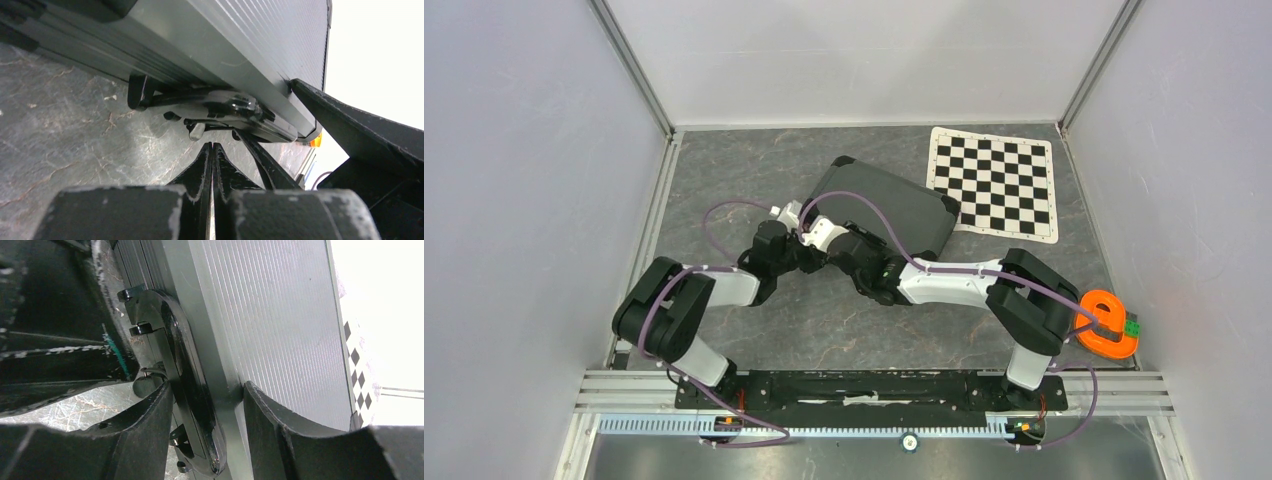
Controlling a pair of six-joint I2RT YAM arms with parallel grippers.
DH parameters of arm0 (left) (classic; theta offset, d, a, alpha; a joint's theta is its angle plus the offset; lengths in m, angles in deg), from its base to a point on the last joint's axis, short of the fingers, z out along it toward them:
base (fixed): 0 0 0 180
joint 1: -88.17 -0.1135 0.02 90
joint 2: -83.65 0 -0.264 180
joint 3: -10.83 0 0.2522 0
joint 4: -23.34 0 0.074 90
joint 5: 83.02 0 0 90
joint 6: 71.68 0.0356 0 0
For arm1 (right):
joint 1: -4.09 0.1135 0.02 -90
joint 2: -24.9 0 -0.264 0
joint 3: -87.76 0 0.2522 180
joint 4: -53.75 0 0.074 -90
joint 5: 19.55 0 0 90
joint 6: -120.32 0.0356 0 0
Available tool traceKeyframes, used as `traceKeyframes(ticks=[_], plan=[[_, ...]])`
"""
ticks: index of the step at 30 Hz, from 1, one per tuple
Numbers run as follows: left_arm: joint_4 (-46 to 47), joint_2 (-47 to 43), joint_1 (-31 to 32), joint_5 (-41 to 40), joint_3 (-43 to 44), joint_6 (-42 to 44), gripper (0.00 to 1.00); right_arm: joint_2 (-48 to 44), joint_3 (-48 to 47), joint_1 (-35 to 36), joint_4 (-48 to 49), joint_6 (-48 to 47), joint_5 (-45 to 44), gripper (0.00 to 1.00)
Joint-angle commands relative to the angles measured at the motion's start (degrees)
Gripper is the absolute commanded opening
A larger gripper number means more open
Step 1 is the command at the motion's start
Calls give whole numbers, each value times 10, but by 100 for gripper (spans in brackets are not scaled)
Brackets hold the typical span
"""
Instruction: Pack up texas hold em set
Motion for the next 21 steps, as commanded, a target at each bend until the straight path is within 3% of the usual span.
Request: traceKeyframes(ticks=[1, 6, 12, 21], plan=[[-27, -24, -1, -14, -17, 7, 5, 20, 9, -15, -38, 14, -37, 34], [15, 22, 4, -3, -21, -29, 2, 17, 5, -15, -38, 16, -17, 34], [128, 107, 20, 3, -22, -102, 2, 17, 4, -14, -38, 17, -2, 34], [134, 163, 53, -47, 11, -152, 2, 22, -7, -14, -62, 18, 20, 34]])
